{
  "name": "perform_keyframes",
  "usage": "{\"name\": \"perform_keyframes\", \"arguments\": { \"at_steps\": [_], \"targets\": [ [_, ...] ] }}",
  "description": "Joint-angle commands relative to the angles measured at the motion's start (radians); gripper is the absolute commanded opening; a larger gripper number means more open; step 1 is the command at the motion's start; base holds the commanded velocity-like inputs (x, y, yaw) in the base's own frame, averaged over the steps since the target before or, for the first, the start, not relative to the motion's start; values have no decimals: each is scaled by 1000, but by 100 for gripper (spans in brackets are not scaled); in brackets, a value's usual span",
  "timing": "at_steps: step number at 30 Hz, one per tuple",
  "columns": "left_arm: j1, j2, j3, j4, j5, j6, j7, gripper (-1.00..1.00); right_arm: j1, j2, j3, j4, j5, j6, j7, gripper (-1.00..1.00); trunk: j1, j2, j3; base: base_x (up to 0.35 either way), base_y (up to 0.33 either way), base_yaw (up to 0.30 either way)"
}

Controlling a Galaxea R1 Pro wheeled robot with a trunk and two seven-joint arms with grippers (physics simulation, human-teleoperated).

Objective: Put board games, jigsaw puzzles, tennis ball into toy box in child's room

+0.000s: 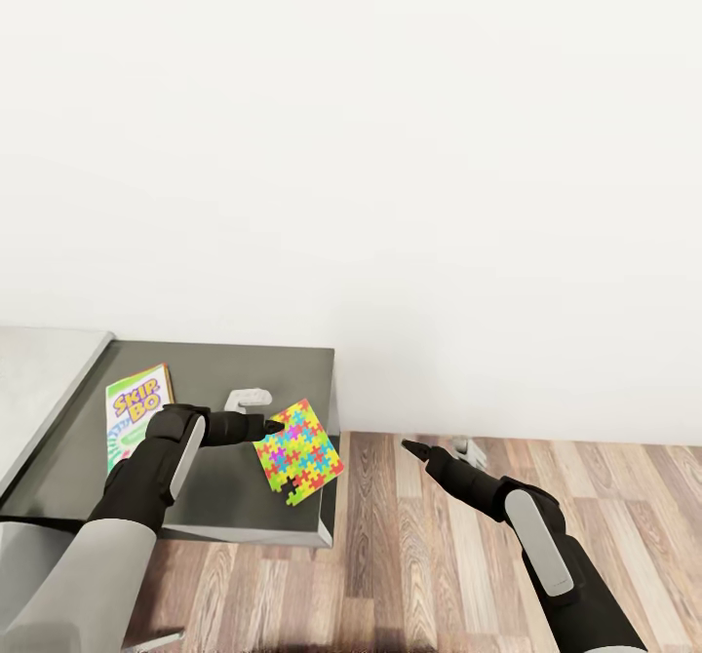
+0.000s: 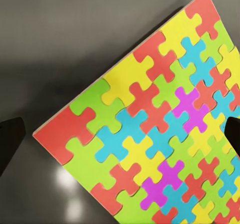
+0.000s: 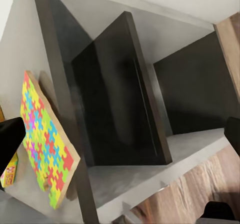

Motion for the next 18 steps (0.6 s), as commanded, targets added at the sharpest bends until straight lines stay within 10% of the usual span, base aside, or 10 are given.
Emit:
{"name": "perform_keyframes", "arguments": {
  "at_steps": [1,18],
  "targets": [
    [-1,0,2,-1,-3,5,-5,100,0,0,-2,-1,3,6,5,100,0,-2,-3,0,0,0],
    [-1,1,5,-1,-3,4,-5,100,0,0,-1,-1,4,6,5,100,0,-2,-31,0,0,0]
  ]
}}
